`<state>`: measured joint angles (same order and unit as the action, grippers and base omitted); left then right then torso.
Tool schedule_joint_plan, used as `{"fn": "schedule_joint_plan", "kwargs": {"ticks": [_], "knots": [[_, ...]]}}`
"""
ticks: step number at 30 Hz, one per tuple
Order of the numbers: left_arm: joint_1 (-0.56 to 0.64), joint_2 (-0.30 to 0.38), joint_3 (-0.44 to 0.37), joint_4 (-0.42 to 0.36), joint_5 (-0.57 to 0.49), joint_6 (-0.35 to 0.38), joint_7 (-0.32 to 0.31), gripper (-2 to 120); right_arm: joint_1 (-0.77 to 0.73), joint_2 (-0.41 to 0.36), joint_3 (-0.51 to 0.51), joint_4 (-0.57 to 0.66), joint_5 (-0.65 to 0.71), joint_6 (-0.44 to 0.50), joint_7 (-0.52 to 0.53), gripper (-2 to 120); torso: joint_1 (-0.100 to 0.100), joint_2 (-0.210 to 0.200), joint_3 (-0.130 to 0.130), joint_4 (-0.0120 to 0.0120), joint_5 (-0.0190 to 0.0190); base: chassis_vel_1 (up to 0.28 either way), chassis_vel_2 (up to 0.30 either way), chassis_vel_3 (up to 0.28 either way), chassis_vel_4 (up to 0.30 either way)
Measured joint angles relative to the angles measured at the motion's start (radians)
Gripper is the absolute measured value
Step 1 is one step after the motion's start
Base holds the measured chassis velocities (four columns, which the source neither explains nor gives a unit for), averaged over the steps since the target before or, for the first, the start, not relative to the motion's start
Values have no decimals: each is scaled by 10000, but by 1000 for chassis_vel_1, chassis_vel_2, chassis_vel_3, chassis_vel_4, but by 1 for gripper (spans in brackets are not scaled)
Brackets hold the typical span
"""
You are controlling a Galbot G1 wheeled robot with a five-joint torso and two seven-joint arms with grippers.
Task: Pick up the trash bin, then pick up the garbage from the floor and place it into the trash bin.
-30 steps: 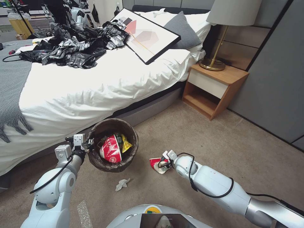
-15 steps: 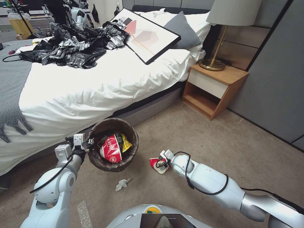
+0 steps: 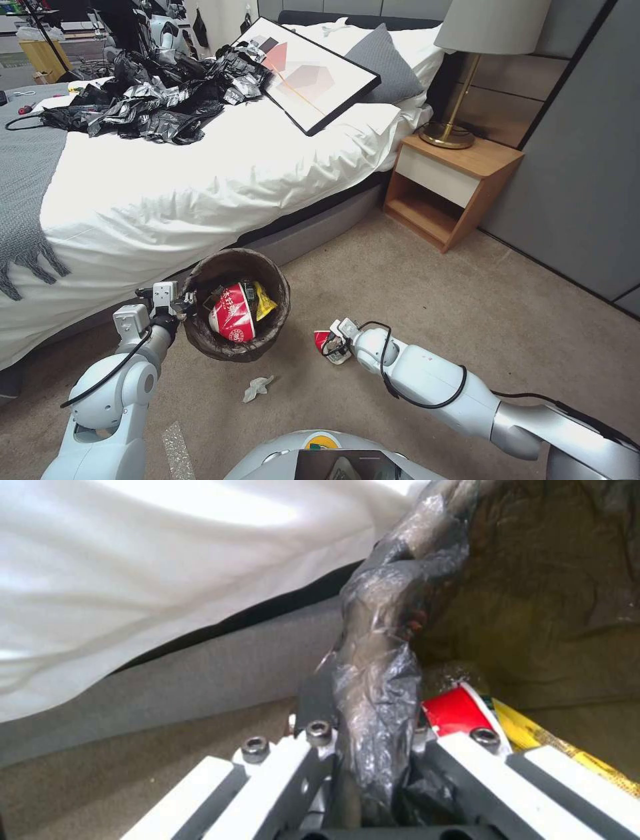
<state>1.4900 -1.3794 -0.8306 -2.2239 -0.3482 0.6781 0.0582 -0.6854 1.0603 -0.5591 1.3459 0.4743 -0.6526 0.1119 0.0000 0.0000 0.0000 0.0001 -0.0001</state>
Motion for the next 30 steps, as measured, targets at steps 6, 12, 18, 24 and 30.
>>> {"fn": "schedule_joint_plan", "kwargs": {"ticks": [6, 12, 18, 24, 30], "knots": [[-30, -12, -3, 7, -3, -10, -1, 0, -16, 88, -13, -96, -106, 169, -90, 87, 0, 0, 0, 0, 0, 0, 0, 0, 0], [-46, -15, 16, 28, -3, -10, -3, 0, -82, 30, -25, -79, -219, 220, -228, 69, 0, 0, 0, -1, 0, 0, 0, 0, 0], [-59, -10, 17, 76, -3, -14, -3, 0, -82, 11, 5, -87, -296, 297, -322, 45, 0, 0, 0, -1, 1, 0, 0, 0, 0], [-64, -14, 17, 90, -4, -16, -6, 0, -89, 28, 43, -112, -311, 340, -331, 24, 0, 0, 0, 0, 1, 0, 0, 0, 0], [-64, 5, 0, 73, -38, 11, -39, 0, -93, -17, 114, -108, -316, 356, -372, 0, 0, 0, -1, 0, 1, 0, 0, 0, 0]]}}
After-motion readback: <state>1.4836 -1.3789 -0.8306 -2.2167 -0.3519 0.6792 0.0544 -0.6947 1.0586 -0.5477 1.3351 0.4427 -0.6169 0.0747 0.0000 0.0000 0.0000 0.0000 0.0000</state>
